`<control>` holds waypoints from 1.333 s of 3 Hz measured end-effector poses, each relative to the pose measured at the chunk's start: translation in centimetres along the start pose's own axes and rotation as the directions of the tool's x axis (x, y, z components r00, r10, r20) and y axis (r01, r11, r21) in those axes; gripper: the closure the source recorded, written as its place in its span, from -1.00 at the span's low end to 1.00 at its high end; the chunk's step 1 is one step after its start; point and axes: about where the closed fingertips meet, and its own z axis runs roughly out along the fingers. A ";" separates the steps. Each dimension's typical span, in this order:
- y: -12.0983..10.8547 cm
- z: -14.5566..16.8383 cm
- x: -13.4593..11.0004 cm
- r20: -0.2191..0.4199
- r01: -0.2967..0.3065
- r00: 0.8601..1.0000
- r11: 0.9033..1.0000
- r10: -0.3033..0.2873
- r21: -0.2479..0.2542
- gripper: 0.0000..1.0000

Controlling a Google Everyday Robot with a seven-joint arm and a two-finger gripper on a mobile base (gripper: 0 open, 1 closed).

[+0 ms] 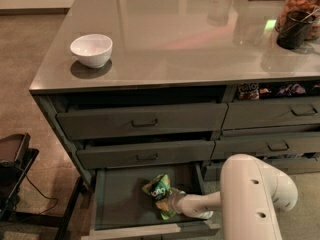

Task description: Pick green rice chip bag from bottom drawer and place on counter

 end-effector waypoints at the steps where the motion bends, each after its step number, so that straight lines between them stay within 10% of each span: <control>1: 0.0 0.0 0.0 0.000 0.000 1.000 1.000 0.000 0.000 0.28; 3: 0.0 0.0 0.0 0.000 0.000 1.000 1.000 0.000 0.000 1.00; 4: 0.4 -0.7 -0.4 0.001 0.068 0.998 0.996 -0.068 -0.050 1.00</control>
Offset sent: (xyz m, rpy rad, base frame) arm 0.0000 0.0000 0.0000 0.0000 0.0000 0.0000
